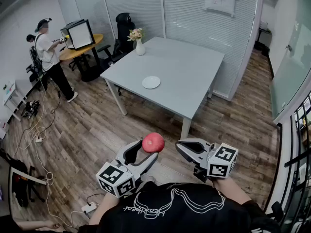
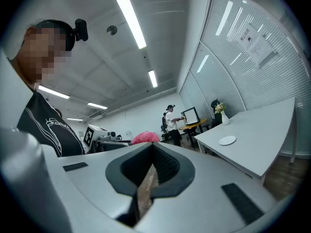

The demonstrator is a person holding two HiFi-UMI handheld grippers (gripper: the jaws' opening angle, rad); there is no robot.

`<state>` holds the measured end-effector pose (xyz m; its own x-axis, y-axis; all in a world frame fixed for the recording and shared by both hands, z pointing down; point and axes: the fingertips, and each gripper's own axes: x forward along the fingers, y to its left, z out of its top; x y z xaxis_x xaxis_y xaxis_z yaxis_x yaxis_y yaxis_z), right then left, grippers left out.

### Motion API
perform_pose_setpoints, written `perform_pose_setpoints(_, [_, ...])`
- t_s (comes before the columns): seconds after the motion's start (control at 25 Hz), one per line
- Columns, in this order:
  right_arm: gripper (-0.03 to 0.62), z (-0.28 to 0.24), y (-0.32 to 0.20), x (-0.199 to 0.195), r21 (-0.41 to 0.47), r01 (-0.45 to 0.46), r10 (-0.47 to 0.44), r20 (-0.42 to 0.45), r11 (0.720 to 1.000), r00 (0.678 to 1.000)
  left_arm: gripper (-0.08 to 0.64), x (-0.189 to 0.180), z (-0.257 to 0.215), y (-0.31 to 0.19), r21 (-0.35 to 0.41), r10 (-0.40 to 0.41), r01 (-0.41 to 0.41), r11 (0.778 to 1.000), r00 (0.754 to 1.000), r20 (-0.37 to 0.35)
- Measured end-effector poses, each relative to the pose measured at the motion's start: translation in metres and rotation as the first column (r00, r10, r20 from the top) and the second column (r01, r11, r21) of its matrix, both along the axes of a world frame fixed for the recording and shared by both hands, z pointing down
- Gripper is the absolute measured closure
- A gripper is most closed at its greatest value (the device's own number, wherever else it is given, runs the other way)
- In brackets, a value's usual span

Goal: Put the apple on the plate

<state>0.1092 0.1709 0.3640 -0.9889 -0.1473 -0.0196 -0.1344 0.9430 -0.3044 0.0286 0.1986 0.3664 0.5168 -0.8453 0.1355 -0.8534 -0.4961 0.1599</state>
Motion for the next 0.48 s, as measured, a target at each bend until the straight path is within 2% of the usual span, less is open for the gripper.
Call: perform_pose_setpoints(0.48, [0.584, 0.0022, -0.0076, -0.0045, -0.017, -0.014, 0.013, -0.023, 1.0, 1.0, 0.275, -0.0034, -0.0019, -0.0065, -0.003, 0.004, -0.004, 1.0, 1.0, -0.006])
